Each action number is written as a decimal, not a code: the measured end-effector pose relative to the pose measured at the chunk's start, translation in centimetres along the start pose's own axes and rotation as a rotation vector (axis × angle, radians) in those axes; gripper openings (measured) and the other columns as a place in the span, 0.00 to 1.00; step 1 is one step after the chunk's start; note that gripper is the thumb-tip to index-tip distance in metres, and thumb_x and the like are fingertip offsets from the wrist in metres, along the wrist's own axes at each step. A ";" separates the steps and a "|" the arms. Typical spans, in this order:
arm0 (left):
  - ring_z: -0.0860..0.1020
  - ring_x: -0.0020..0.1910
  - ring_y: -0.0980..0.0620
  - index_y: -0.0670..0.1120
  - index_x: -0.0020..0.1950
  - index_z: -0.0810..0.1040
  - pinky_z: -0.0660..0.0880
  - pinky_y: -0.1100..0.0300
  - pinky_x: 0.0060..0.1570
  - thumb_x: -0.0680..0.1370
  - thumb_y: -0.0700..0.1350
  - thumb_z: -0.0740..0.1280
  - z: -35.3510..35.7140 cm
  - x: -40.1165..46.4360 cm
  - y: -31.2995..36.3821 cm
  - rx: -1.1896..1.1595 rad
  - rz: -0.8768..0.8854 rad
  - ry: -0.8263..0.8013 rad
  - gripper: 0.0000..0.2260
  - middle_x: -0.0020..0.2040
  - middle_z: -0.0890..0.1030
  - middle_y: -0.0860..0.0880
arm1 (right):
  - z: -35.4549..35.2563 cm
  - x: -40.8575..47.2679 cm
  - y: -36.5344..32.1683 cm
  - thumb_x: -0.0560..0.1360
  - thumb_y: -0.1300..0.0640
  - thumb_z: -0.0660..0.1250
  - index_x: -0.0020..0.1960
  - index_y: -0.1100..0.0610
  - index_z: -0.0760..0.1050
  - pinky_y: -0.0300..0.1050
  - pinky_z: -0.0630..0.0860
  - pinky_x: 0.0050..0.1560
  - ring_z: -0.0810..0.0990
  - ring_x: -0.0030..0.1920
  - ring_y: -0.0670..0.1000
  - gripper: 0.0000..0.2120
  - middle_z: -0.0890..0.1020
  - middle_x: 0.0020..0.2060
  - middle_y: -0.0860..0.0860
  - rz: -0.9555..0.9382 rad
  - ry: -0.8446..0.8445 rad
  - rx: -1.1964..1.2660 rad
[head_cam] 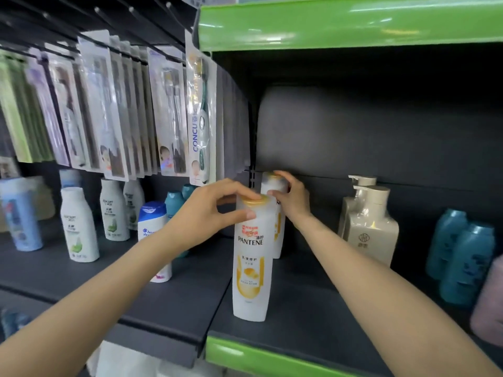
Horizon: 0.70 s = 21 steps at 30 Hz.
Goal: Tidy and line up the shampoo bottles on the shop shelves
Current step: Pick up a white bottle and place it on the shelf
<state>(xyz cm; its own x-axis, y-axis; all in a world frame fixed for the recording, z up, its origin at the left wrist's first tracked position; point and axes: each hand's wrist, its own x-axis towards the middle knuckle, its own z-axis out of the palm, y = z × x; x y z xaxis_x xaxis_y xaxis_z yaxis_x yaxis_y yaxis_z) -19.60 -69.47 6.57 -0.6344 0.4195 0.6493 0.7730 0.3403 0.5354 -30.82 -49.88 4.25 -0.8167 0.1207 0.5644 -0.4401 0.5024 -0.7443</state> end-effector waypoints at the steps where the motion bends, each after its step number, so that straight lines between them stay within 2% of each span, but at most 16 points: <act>1: 0.78 0.55 0.60 0.51 0.53 0.80 0.71 0.70 0.58 0.72 0.41 0.72 0.0 0.0 0.0 0.000 -0.003 0.002 0.11 0.52 0.80 0.53 | 0.1 0.1 0.0 0.71 0.64 0.70 0.64 0.54 0.73 0.37 0.68 0.59 0.74 0.62 0.50 0.23 0.78 0.60 0.52 -0.004 -0.011 -0.011; 7: 0.77 0.55 0.60 0.48 0.54 0.80 0.70 0.72 0.57 0.72 0.41 0.71 0.2 -0.1 0.0 0.000 -0.008 0.010 0.11 0.53 0.80 0.51 | -0.3 0.6 -0.5 0.71 0.65 0.69 0.66 0.55 0.71 0.36 0.66 0.53 0.74 0.62 0.53 0.24 0.77 0.61 0.53 -0.009 -0.064 -0.121; 15: 0.77 0.56 0.61 0.49 0.55 0.79 0.70 0.72 0.57 0.74 0.40 0.70 0.6 -0.3 0.2 0.006 -0.012 0.025 0.11 0.53 0.80 0.52 | -2.0 -0.2 -1.4 0.73 0.63 0.69 0.73 0.51 0.64 0.42 0.63 0.66 0.66 0.70 0.54 0.31 0.68 0.70 0.54 0.033 -0.107 -0.141; 18: 0.76 0.56 0.62 0.50 0.55 0.79 0.70 0.73 0.56 0.74 0.41 0.70 0.4 -0.1 0.7 0.067 -0.012 0.011 0.11 0.54 0.80 0.54 | -3.1 -1.1 -2.2 0.73 0.63 0.68 0.70 0.54 0.69 0.40 0.61 0.65 0.65 0.70 0.54 0.26 0.67 0.69 0.55 -0.037 -0.084 -0.257; 21: 0.76 0.55 0.63 0.53 0.54 0.79 0.71 0.73 0.56 0.75 0.44 0.69 0.2 -0.1 1.5 0.182 0.002 0.006 0.10 0.53 0.79 0.56 | -3.7 -2.2 -3.6 0.74 0.64 0.67 0.62 0.56 0.76 0.37 0.66 0.56 0.74 0.61 0.52 0.16 0.75 0.60 0.54 -0.132 -0.116 -0.280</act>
<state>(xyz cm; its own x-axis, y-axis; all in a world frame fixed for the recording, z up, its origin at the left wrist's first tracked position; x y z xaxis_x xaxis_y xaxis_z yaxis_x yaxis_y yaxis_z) -18.41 -68.88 7.19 -0.6324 0.4152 0.6539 0.7618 0.4864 0.4279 -26.07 -48.78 7.01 -0.8034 -0.0513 0.5932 -0.4386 0.7248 -0.5313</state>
